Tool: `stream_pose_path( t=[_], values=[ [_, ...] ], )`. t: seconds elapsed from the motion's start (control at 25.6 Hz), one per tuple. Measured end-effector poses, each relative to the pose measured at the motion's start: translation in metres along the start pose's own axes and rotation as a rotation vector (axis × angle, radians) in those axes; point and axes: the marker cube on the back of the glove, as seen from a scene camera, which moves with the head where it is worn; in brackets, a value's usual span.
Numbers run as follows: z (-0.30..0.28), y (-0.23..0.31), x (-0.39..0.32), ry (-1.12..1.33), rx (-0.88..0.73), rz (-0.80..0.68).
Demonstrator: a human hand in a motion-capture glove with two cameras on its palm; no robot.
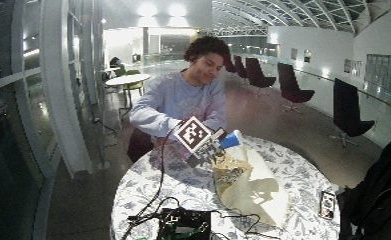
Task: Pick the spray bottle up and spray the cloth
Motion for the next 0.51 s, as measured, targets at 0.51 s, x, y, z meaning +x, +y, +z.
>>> stream_pose_path(
  t=[0.51],
  values=[
    [0.0052, 0.0018, -0.0041, -0.001, 0.004, 0.001]
  ],
)
